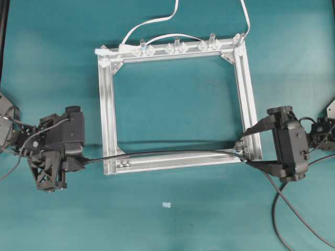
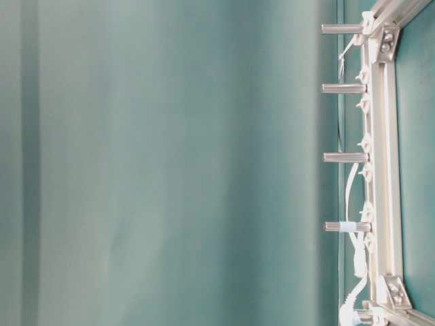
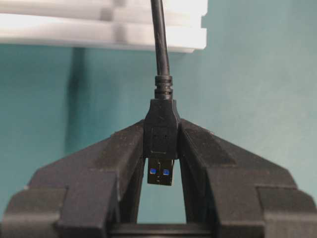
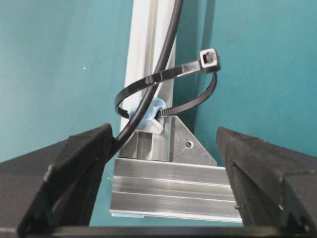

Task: Insert the wire through the string loop located on the right side.
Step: 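Open the left gripper and release the cable at the left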

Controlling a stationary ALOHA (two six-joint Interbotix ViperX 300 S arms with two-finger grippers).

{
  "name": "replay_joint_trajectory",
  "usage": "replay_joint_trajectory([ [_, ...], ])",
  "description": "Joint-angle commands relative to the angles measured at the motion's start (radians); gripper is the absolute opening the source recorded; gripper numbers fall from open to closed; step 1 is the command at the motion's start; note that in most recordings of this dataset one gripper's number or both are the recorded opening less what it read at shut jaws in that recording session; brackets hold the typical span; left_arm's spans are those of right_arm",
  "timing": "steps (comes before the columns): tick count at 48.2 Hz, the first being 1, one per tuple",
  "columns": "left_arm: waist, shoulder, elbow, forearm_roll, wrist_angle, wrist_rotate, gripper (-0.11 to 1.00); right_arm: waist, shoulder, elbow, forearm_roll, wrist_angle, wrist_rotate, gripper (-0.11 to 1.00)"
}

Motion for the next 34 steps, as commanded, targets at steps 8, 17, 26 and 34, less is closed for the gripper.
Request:
replay_joint_trajectory([
  [8, -0.009, 0.017, -0.032, -0.003, 0.021, -0.009, 0.22, 0.003, -0.011, -0.006, 0.002, -0.002, -0.002, 0.93],
  [17, -0.011, 0.021, -0.035, -0.003, 0.04, -0.008, 0.73, 0.003, -0.011, -0.006, 0.002, -0.002, -0.002, 0.93],
  [26, -0.009, 0.018, -0.037, -0.003, 0.04, -0.008, 0.64, 0.003, -0.011, -0.009, 0.002, -0.002, -0.002, 0.93],
  [34, -0.009, -0.006, -0.037, 0.006, 0.04, 0.002, 0.64, 0.003, -0.023, -0.014, 0.002, -0.002, -0.002, 0.93],
])
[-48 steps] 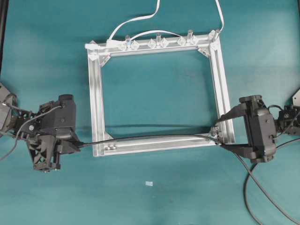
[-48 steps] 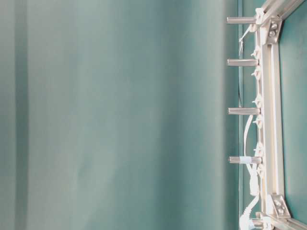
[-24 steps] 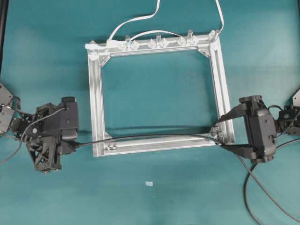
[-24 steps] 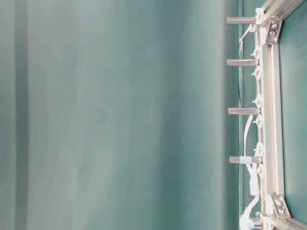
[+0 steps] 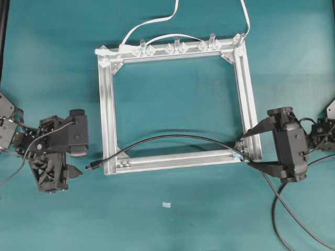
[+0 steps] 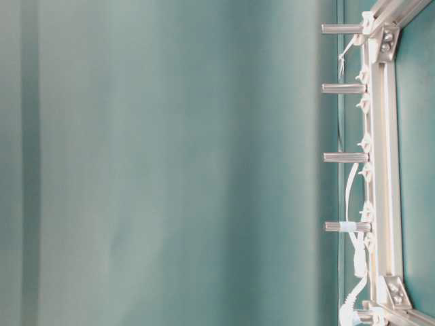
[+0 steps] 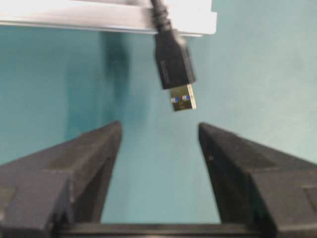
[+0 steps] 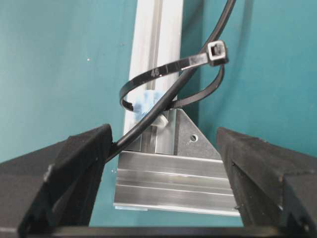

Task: Insert the wire through the string loop located on the right side.
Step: 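Open the left gripper and release the cable at the left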

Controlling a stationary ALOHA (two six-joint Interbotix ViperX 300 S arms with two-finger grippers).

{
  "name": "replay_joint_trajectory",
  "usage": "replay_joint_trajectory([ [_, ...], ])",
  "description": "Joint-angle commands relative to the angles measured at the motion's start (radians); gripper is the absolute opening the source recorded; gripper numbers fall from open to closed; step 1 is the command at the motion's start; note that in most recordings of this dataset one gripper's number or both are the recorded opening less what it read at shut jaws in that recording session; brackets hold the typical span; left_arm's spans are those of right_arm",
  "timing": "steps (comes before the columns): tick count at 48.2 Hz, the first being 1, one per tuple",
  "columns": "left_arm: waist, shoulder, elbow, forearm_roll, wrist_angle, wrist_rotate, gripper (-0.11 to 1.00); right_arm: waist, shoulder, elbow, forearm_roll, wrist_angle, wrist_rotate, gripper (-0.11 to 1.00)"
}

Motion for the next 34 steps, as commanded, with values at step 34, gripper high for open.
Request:
replay_joint_trajectory([
  [34, 0.091, -0.42, 0.015, 0.021, 0.104, 0.015, 0.56, -0.057, -0.411, 0.078, 0.0, 0.02, -0.003, 0.93],
])
